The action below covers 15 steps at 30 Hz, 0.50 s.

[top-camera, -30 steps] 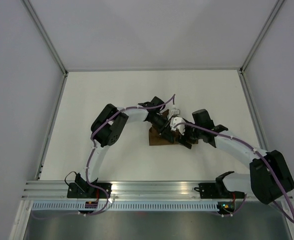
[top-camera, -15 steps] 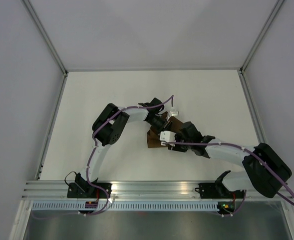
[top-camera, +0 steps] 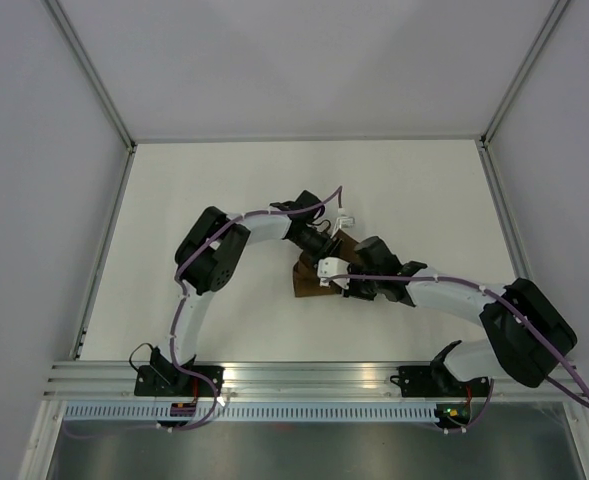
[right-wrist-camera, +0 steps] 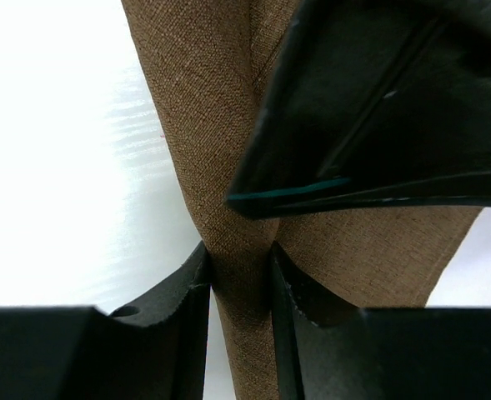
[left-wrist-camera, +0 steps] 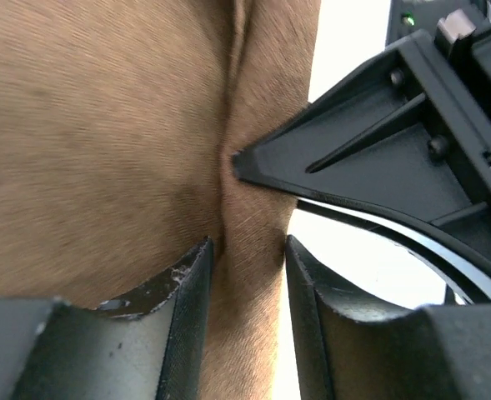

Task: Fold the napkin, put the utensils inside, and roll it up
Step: Roll the napkin at the center of the board.

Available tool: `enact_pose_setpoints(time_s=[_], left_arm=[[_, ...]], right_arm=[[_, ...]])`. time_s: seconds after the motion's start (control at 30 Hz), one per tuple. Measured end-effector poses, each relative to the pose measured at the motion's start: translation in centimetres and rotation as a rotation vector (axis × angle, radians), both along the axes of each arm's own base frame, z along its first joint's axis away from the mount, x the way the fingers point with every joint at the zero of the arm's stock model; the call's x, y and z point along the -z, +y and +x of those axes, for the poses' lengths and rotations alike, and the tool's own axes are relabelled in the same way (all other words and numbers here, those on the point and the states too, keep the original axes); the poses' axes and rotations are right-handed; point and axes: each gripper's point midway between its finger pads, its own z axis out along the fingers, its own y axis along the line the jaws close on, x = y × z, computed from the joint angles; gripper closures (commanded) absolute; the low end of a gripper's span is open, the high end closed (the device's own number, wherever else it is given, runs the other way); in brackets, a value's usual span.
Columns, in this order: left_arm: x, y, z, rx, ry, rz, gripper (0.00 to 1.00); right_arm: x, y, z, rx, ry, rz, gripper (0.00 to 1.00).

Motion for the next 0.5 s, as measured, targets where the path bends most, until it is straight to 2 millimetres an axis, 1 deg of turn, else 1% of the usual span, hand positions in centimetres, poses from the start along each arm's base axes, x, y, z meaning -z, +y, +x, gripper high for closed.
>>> enact_pose_setpoints(time_s=[0.07, 0.13, 0.2, 0.33, 0.4, 0.5], left_arm=[[-0.4, 0.3, 0.9, -0.028, -0.031, 0.009, 0.53], [-1.4, 0.8, 2.0, -0.062, -0.074, 0.01, 0.51], [-2.4, 1.1, 3.5, -0.108, -0.139, 0.018, 0.51], [-5.2, 2.0, 6.5, -0.224, -0.296, 0.04, 0.51], [-6.4, 2.8, 7.9, -0.299, -0.376, 0.064, 0.5], [-8.0, 4.8, 9.6, -0.437, -0.49, 0.104, 0.48]], right_arm=[[0.0, 0.2, 0.0, -0.005, 0.043, -0.001, 0.76], [0.1, 0.3, 0.0, -0.008, 0.092, -0.004, 0.76], [0.1, 0.4, 0.2, -0.01, 0.149, -0.007, 0.76], [0.1, 0.5, 0.8, -0.012, 0.264, -0.012, 0.76], [0.2, 0.5, 1.1, -0.01, 0.326, -0.012, 0.76], [0.3, 0.6, 1.6, -0.006, 0.429, -0.006, 0.76]])
